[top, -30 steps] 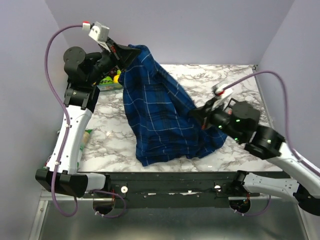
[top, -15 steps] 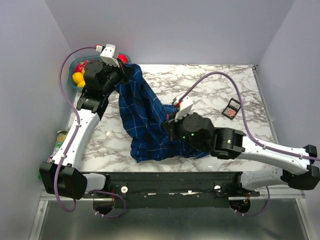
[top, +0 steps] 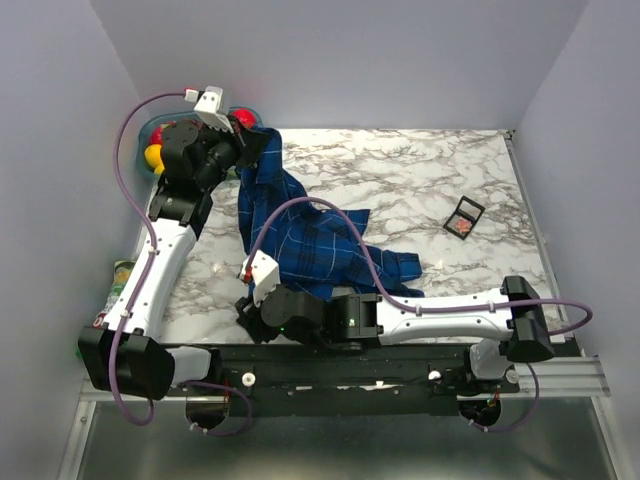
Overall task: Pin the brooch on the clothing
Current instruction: Adjust the crumpled clothing at the center of the board.
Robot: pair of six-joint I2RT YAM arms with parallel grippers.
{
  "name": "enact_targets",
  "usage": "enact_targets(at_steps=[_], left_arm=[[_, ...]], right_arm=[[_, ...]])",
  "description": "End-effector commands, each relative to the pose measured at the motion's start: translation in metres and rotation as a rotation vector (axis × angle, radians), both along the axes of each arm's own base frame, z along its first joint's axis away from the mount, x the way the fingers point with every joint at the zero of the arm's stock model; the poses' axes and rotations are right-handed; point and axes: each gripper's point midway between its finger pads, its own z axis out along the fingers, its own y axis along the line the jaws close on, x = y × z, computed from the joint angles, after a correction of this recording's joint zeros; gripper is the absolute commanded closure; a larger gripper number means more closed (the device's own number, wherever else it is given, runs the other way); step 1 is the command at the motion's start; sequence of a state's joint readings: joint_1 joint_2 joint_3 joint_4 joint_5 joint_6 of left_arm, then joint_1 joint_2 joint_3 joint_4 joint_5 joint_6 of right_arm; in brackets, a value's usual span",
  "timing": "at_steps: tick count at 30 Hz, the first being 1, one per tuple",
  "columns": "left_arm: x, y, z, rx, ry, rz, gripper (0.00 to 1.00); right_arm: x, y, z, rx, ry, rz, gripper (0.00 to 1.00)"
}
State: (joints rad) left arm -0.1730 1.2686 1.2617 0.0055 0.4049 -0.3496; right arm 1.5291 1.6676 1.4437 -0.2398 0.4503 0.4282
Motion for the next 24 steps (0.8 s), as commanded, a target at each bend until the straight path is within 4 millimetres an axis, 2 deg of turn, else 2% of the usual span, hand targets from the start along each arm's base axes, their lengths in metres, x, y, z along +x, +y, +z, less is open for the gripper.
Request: enact_targets(at_steps=[1,2,3,4,5,6,7,8,9,12,13,14,16,17,19,20,23,24], left_arm=[[-0.004,0.002,0.058,-0.096,-0.202,-0.085,1.00],[-0.008,0.001,0.061,-0.109,-0.211,-0.111,1.00],[-0.011,0.000,0.065,-0.120,-0.235,-0.137,1.00],[-0.016,-0.003,0.065,-0.141,-0.226,-0.174,1.00],[-0.018,-0.002,0.067,-0.147,-0.234,-0.185,1.00],[-0.019,-0.002,0.069,-0.153,-0.246,-0.197,1.00],[-0.022,-0.002,0.070,-0.164,-0.243,-0.211,1.00],[-0.024,-0.003,0.070,-0.163,-0.244,-0.234,1.00],[-0.025,-0.003,0.071,-0.167,-0.248,-0.242,1.00],[-0.028,-0.001,0.070,-0.182,-0.244,-0.257,1.00],[-0.029,0.000,0.071,-0.182,-0.247,-0.258,1.00],[-0.029,0.001,0.071,-0.183,-0.246,-0.258,1.00],[-0.030,0.003,0.072,-0.186,-0.248,-0.258,1.00],[-0.030,0.003,0.071,-0.187,-0.249,-0.262,1.00],[-0.034,0.002,0.073,-0.196,-0.250,-0.285,1.00],[-0.036,0.001,0.073,-0.199,-0.251,-0.292,1.00],[-0.040,0.001,0.074,-0.204,-0.259,-0.305,1.00],[-0.040,0.001,0.072,-0.204,-0.254,-0.306,1.00]], right_arm=[[-0.059,0.001,0.031,0.112,0.035,0.243,0.37],[-0.046,-0.009,0.025,0.092,0.004,0.183,0.30],[-0.038,-0.017,0.024,0.085,-0.012,0.150,0.28],[-0.029,-0.030,0.036,0.109,-0.022,0.118,0.26],[-0.011,-0.042,0.033,0.096,-0.026,0.061,0.25],[-0.002,-0.054,0.021,0.070,-0.015,0.031,0.24],[0.007,-0.067,0.028,0.097,0.013,-0.007,0.23],[0.029,-0.083,0.019,0.070,0.028,-0.072,0.23],[0.039,-0.096,0.004,0.039,0.039,-0.111,0.23],[0.072,-0.136,-0.004,0.011,0.052,-0.243,0.22],[0.078,-0.149,-0.017,-0.020,0.056,-0.273,0.19],[0.093,-0.166,-0.020,-0.024,0.061,-0.335,0.18],[0.107,-0.188,-0.035,-0.044,0.086,-0.411,0.16],[0.120,-0.208,-0.054,-0.069,0.118,-0.481,0.16],[0.129,-0.226,-0.063,-0.061,0.146,-0.543,0.13],[0.136,-0.240,-0.076,-0.070,0.178,-0.592,0.12],[0.151,-0.263,-0.090,-0.060,0.238,-0.688,0.11],[0.150,-0.271,-0.101,-0.073,0.259,-0.709,0.11]])
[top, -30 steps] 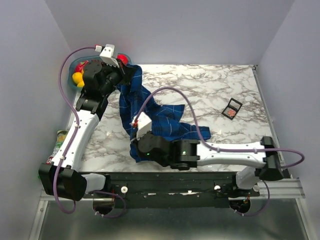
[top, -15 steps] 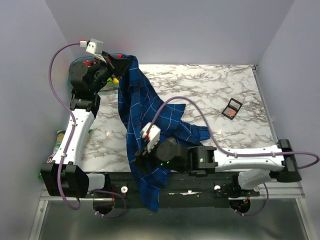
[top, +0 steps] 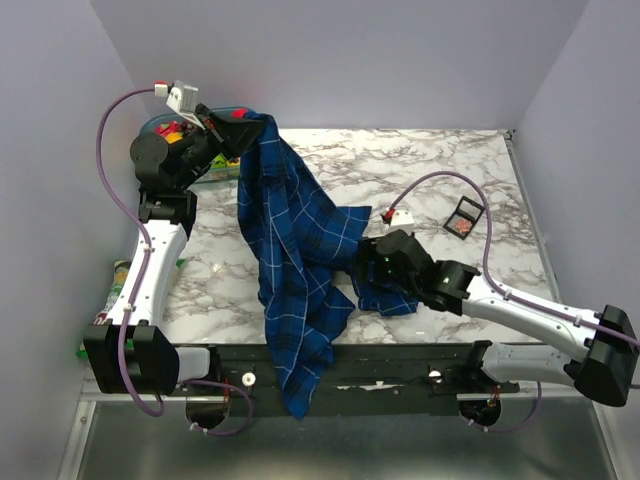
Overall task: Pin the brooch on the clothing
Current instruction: Adjust the crumpled clothing at the center of the board.
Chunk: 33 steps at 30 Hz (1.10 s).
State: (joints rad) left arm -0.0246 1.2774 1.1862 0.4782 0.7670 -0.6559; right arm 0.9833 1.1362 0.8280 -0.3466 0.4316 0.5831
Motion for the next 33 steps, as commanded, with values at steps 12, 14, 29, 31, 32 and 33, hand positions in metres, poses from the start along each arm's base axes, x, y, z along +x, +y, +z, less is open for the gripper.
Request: enact_targets(at_steps=[12,14,29,31,32,33], left_arm=[[-0.015,0.009,0.018,-0.015,-0.064,-0.020,1.00],[-0.015,0.009,0.019,-0.017,-0.063,-0.023,1.00],[-0.023,0.021,0.041,-0.032,-0.097,0.000,1.00],[-0.028,0.023,0.052,-0.061,-0.117,-0.010,1.00],[-0.028,0.030,0.059,-0.080,-0.124,-0.004,1.00],[-0.030,0.032,0.065,-0.097,-0.132,-0.012,1.00]], right_arm=[[-0.017,-0.065,-0.094,-0.041,0.264,-0.259,0.11],[-0.013,-0.066,-0.099,-0.079,0.263,-0.269,0.11],[0.005,-0.074,-0.076,-0.227,0.212,-0.270,0.92],[0.010,-0.090,-0.041,-0.237,0.127,-0.308,0.99],[0.013,-0.096,-0.024,-0.240,0.090,-0.325,0.99],[0.019,-0.100,0.004,-0.238,0.032,-0.333,0.99]])
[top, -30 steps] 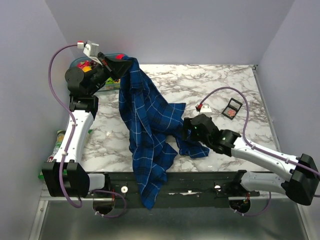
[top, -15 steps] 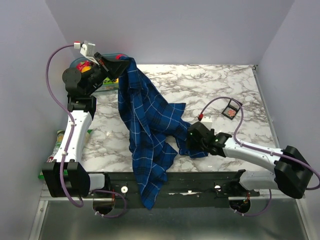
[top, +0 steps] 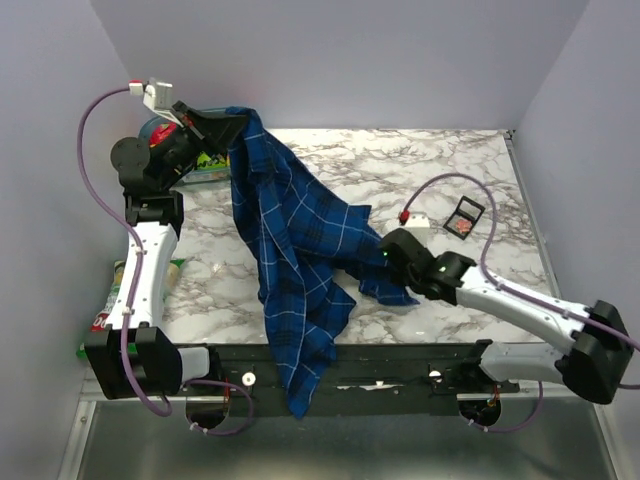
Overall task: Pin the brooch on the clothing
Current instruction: Adjust the crumpled clothing at the center of the board.
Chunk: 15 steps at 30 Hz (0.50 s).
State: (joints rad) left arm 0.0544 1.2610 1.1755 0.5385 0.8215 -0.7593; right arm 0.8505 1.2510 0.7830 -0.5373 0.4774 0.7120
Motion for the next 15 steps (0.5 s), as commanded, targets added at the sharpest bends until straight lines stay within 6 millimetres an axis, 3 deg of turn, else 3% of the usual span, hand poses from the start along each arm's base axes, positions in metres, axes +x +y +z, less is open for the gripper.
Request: enact_targets(at_steps=[1,3,4,6,7,12,13,15], left_arm=[[-0.030,0.015,0.068,-0.063,-0.198,-0.015,1.00],[-0.035,0.025,0.083,-0.132,-0.194,-0.038,1.00],[-0.043,0.027,0.095,-0.146,-0.242,-0.054,1.00],[-0.046,0.038,0.110,-0.201,-0.238,-0.073,1.00],[-0.055,0.039,0.119,-0.203,-0.286,-0.089,1.00],[-0.055,0.052,0.138,-0.226,-0.296,-0.123,1.00],[-0.054,0.055,0.139,-0.221,-0.300,-0.115,1.00],[-0.055,0.056,0.143,-0.201,-0.303,-0.102,1.00]], right_arm=[[0.018,-0.048,0.100,-0.122,-0.235,-0.098,0.99],[0.021,-0.066,0.147,-0.150,-0.345,-0.116,0.99],[0.024,-0.079,0.185,-0.154,-0.432,-0.167,0.99],[0.020,-0.100,0.232,-0.172,-0.535,-0.196,0.99],[0.018,-0.115,0.266,-0.161,-0.610,-0.258,0.99],[-0.011,-0.177,0.361,-0.230,-0.831,-0.362,0.99],[-0.014,-0.183,0.384,-0.154,-0.912,-0.404,0.99],[-0.024,-0.196,0.404,-0.173,-0.972,-0.401,0.99]])
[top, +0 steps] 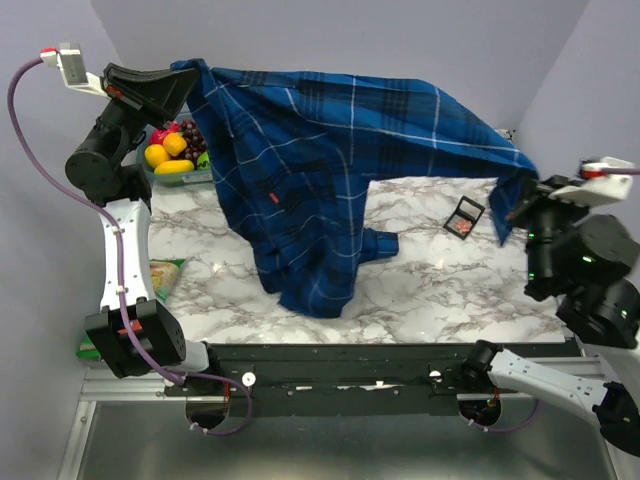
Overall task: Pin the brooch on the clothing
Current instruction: Adjust the crumpled clothing at the center of the board.
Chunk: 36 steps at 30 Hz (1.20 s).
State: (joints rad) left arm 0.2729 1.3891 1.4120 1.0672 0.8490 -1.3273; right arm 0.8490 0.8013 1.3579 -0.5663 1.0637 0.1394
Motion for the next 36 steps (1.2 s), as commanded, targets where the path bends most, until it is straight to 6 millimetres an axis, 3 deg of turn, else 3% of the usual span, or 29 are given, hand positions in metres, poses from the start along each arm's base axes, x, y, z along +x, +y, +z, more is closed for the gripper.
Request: enact_targets(at_steps=[1,4,8,13,14,15,16,17,24,29,30,36], left_arm=[[-0.017,0.002,0.017,0.027,-0.051,-0.003,1.00],[-0.022,0.000,0.021,0.066,-0.074,0.034,1.00],[-0.024,0.001,0.021,0.119,-0.059,0.117,1.00],[-0.040,-0.006,0.025,0.215,-0.090,0.250,1.00],[-0.036,-0.007,0.018,0.220,-0.029,0.266,1.00],[-0.036,-0.006,0.020,0.273,-0.082,0.342,1.00],[-0.035,-0.016,0.016,0.291,-0.076,0.334,1.00],[-0.029,-0.018,0.007,0.318,-0.025,0.348,1.00],[0.012,-0.029,-0.035,0.402,0.074,0.389,1.00],[0.049,-0.031,-0.075,0.451,0.169,0.410,1.00],[0.056,-0.045,-0.087,0.464,0.187,0.376,1.00],[0.100,-0.056,-0.152,0.556,0.325,0.388,1.00]], right_arm=[[-0.032,-0.063,0.064,-0.055,-0.173,-0.159,0.99],[-0.053,-0.088,0.083,-0.006,-0.231,-0.178,0.99],[-0.072,-0.109,0.090,0.025,-0.264,-0.194,0.99],[-0.075,-0.114,0.069,0.002,-0.243,-0.204,0.99],[-0.069,-0.108,0.054,-0.032,-0.210,-0.210,0.99],[-0.068,-0.108,0.046,-0.040,-0.197,-0.218,0.99],[-0.065,-0.106,0.039,-0.047,-0.180,-0.227,0.99],[-0.058,-0.099,0.020,-0.083,-0.140,-0.241,0.99],[-0.044,-0.084,-0.053,-0.092,-0.051,-0.288,0.99],[-0.039,-0.079,-0.086,-0.054,-0.035,-0.310,0.99],[-0.037,-0.077,-0.091,-0.063,-0.026,-0.313,0.99],[-0.030,-0.070,-0.130,-0.158,0.059,-0.370,0.99]])
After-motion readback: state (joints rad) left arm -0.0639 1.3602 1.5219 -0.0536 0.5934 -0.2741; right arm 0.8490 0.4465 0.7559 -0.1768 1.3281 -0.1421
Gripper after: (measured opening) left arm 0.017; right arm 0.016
